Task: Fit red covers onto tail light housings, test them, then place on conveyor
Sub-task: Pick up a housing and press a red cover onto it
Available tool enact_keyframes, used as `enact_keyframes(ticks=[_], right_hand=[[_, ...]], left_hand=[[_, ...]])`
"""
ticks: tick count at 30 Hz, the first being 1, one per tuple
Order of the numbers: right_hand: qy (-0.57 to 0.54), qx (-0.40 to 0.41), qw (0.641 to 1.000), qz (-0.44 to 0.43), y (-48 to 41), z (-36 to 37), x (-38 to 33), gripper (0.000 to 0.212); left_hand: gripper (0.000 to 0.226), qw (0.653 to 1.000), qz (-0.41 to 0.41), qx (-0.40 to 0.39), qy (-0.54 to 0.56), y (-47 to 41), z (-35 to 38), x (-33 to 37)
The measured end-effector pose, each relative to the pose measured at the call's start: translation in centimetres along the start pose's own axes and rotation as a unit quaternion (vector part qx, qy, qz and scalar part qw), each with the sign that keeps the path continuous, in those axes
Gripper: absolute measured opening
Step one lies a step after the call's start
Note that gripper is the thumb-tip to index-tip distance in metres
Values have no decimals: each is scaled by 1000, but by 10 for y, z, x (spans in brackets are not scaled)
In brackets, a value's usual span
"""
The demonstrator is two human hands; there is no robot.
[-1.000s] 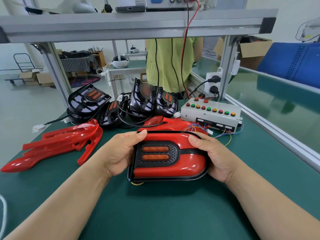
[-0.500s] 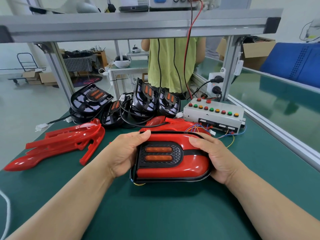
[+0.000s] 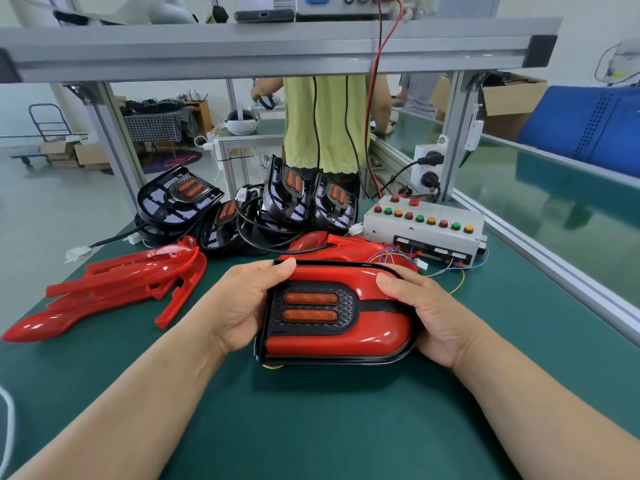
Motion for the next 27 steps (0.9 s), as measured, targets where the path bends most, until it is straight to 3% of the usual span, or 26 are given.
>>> enact_keyframes(ticks=[8,16,23,27], right_hand=[[-25,-9,998,50,1,-4,4,34],[-5,7,999,34,1,-4,2,53],[-1,2,1000,24,1,-1,2,51],[10,-10,1000,25,1,1,2,68]], left_hand=[[42,1000,-6,0,-4,0,-2,-1],[41,1000,0,-4,-9,1,-2,0],[42,1000,3,3,-11,0,-3,-1],[37,1000,9,-1,-16,-1,-3,-1]])
Point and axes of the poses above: each hand's wrist, its own y-axis away from the middle knuckle, its own z-axis out of the palm, x = y × z, the point moved 7 cm from there along -y, towards the middle knuckle, and after that the axes turned 9 degrees about -y, right-handed, at the moved point
